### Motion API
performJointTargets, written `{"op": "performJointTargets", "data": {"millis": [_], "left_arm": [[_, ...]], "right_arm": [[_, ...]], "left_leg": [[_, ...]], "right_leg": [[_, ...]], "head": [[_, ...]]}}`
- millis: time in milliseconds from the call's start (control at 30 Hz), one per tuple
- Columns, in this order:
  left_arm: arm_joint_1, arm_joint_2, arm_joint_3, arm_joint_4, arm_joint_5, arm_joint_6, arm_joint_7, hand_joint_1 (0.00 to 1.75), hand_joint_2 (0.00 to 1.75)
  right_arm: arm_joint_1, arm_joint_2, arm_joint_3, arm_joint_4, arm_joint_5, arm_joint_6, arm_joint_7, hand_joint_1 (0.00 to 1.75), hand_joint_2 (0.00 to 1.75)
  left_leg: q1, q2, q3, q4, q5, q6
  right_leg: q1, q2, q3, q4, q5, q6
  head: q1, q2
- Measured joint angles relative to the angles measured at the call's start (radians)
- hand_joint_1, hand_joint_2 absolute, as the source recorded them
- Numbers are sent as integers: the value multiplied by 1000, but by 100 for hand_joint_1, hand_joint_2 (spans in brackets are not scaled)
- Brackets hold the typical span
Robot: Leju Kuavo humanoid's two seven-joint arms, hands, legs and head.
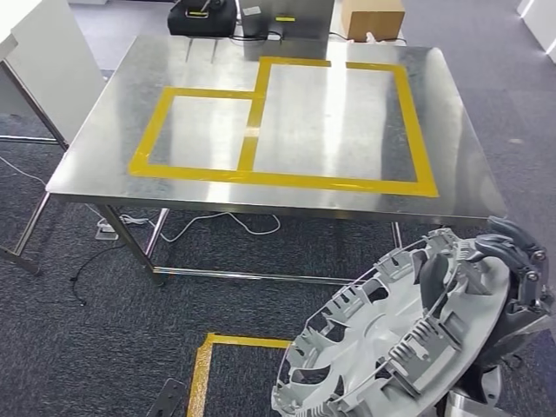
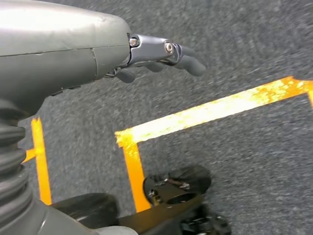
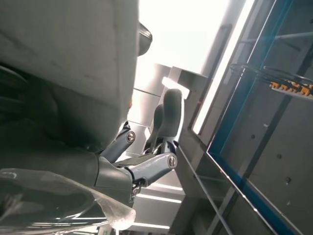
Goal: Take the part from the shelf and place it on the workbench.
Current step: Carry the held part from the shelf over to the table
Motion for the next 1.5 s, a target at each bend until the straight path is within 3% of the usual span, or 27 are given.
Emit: {"op": "performJointTargets", "data": {"millis": [33,100,167,200,233,300,367,467,533,633,667,700,733,800,833,900,1033,1067,1133,1167,1200,1233,1267,1333,1400,1500], "left_arm": [[-3,-1,0,0,-1,1,0,0,175],[-3,-2,0,0,-2,2,0,0,175],[1,0,1,0,-2,2,0,0,175],[2,0,1,0,-2,2,0,0,175],[2,0,1,0,-2,2,0,0,175],[-1,-1,1,0,-2,2,0,0,175],[-1,-1,1,0,-2,2,0,0,175],[-1,0,1,0,-2,2,0,0,175],[-2,0,1,0,-2,2,0,0,175],[0,0,1,0,-2,3,0,0,175],[2,1,1,0,-2,3,0,0,175],[3,1,2,0,-2,3,0,0,175],[4,1,2,0,-2,3,0,0,175],[4,3,2,0,-2,3,0,0,175],[3,4,2,0,-2,3,0,0,175],[2,5,2,0,-2,3,0,0,175],[3,5,3,0,-3,4,0,0,175],[1,4,3,0,-3,4,0,0,175],[-1,3,3,0,-3,4,0,0,175],[0,3,3,0,-3,4,0,0,175],[1,3,4,0,-4,4,0,0,175],[2,3,4,0,-5,4,0,0,175],[2,3,5,0,-6,4,0,0,175],[2,2,6,0,-9,4,0,0,175],[2,1,6,0,-11,4,0,0,175],[0,0,7,0,-12,4,0,0,175]], "right_arm": [[-2,0,0,0,0,0,-1,175,175],[-4,0,0,0,4,0,-4,175,175],[-2,0,0,1,16,0,-7,175,175],[-1,0,-1,2,23,0,-7,175,175],[0,0,-1,3,29,0,-7,175,175],[-1,0,-1,4,34,0,-7,175,175],[-2,0,-1,5,35,0,-7,175,175],[0,2,-2,6,35,0,-7,175,175],[-1,3,-2,6,35,0,-8,175,175],[-1,6,-2,8,36,0,-8,175,175],[0,7,-2,9,36,0,-8,175,175],[0,7,-2,10,35,0,-8,175,175],[0,7,-2,11,35,0,-8,175,175],[0,8,-2,11,35,0,-8,175,175],[0,8,-2,11,36,0,-8,175,175],[-1,8,-2,11,36,0,-8,175,175],[-2,8,-2,12,36,0,-7,175,175],[-4,8,-2,12,35,0,-7,175,175],[-5,8,-1,14,33,0,-4,175,175],[-4,8,-1,16,29,0,-2,175,175],[-3,8,-1,18,25,0,0,175,175],[-2,8,-1,19,21,0,2,175,175],[-2,8,-1,20,18,0,3,175,175],[-3,8,-1,20,16,0,3,175,175],[-4,8,0,21,15,0,3,175,175],[-2,8,0,21,14,0,4,175,175]], "left_leg": [[2,11,3,-5,2,6],[1,31,5,-8,1,12],[0,50,5,-8,-2,14],[0,56,6,-8,-3,14],[0,59,7,-8,-4,13],[-2,61,11,-7,-7,8],[-7,62,13,-6,-11,-1],[-6,64,15,-6,-13,-16],[-4,60,2,30,-38,-27],[-3,55,-81,209,-121,-35],[-3,55,-106,256,-131,-35],[-3,54,-118,270,-123,-34],[-3,54,-111,246,-95,-32],[-4,50,-59,123,-21,-22],[-5,47,-33,63,3,-18],[-9,42,-10,7,9,-11],[-6,42,-1,-10,6,2],[-4,42,3,-15,6,6],[-3,44,8,-16,2,12],[-3,44,9,-15,0,14],[-3,45,11,-15,-3,14],[-3,45,15,-15,-7,14],[-3,44,21,-15,-11,13],[-4,43,34,-14,-22,6],[-7,43,39,-12,-29,-4],[-8,45,43,-12,-36,-20]], "right_leg": [[2,-29,-18,30,-18,4],[3,-89,-80,148,-75,9],[1,-107,-134,252,-106,15],[1,-109,-138,258,-95,16],[1,-111,-119,223,-68,15],[3,-120,-43,83,-8,11],[6,-128,11,-11,13,3],[8,-123,21,-24,11,-10],[4,-120,28,-28,12,-22],[4,-116,36,-30,7,-34],[4,-113,38,-30,6,-36],[5,-109,41,-30,4,-36],[5,-106,45,-30,1,-36],[5,-100,55,-30,-5,-33],[7,-98,57,-28,-9,-29],[8,-95,54,-26,-13,-19],[5,-98,45,-11,-29,3],[5,-101,26,26,-49,7],[2,-105,-47,157,-101,14],[2,-105,-86,220,-118,17],[1,-105,-112,256,-116,19],[1,-106,-117,250,-95,20],[0,-108,-102,205,-55,20],[1,-115,-39,68,13,17],[4,-117,2,-7,25,7],[4,-111,12,-17,14,-14]], "head": [[3,0],[8,0],[8,0],[8,0],[8,0],[8,0],[7,0],[7,0],[6,0],[4,0],[4,0],[4,0],[4,0],[4,0],[4,0],[4,0],[7,0],[9,0],[12,0],[12,0],[12,0],[12,0],[12,0],[13,0],[11,0],[6,0]]}}
